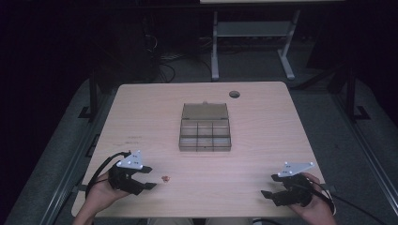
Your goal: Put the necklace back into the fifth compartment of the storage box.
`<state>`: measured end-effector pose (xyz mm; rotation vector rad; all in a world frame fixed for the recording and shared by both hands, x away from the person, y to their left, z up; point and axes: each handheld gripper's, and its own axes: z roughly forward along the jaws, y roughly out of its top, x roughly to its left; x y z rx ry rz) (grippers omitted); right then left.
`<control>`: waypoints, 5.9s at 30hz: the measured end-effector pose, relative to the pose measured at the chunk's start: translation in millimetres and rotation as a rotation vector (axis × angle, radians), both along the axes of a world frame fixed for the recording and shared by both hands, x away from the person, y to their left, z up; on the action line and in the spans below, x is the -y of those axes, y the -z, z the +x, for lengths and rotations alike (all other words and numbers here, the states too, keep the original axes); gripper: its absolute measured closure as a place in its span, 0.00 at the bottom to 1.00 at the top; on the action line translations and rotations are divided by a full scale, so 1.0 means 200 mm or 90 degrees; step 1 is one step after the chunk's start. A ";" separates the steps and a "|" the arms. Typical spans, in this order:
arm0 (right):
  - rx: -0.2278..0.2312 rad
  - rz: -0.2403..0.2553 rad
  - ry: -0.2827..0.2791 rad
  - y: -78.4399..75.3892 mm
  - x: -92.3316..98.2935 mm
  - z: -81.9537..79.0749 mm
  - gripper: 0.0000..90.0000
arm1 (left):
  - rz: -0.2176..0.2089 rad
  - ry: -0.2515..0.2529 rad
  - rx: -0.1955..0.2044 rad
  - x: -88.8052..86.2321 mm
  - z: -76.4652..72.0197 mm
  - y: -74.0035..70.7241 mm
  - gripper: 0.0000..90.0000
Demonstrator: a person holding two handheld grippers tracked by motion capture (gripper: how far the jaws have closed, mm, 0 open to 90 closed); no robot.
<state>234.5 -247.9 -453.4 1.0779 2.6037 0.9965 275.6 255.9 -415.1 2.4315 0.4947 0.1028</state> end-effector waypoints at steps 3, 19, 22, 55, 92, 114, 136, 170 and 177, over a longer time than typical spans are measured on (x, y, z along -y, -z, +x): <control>-0.003 0.004 0.002 0.00 0.00 0.00 0.30 | 0.007 0.004 -0.007 0.02 0.02 0.01 0.45; -0.009 0.001 -0.001 0.00 -0.01 0.00 0.30 | 0.032 0.019 -0.035 0.10 0.11 0.06 0.55; -0.002 0.001 -0.003 0.00 0.00 0.00 0.30 | 0.036 0.022 -0.049 0.12 0.12 0.08 0.59; 0.000 0.006 -0.003 0.00 -0.01 0.00 0.30 | 0.071 0.043 -0.062 0.18 0.18 0.15 0.75; 0.002 0.004 -0.001 -0.01 -0.01 0.00 0.30 | 0.035 0.052 -0.019 0.19 0.14 0.03 0.96; 0.000 0.013 0.001 -0.01 0.00 0.01 0.30 | 0.006 0.060 0.001 0.29 0.25 -0.23 0.96; -0.003 0.020 0.005 -0.01 0.01 0.01 0.30 | -0.006 0.074 -0.001 0.48 0.42 -0.36 0.96; 0.002 0.024 0.002 -0.01 0.02 0.00 0.30 | -0.003 0.081 -0.008 0.73 0.64 -0.45 0.96; 0.005 0.027 0.003 -0.01 0.02 0.00 0.30 | -0.004 0.077 -0.016 0.77 0.68 -0.41 0.95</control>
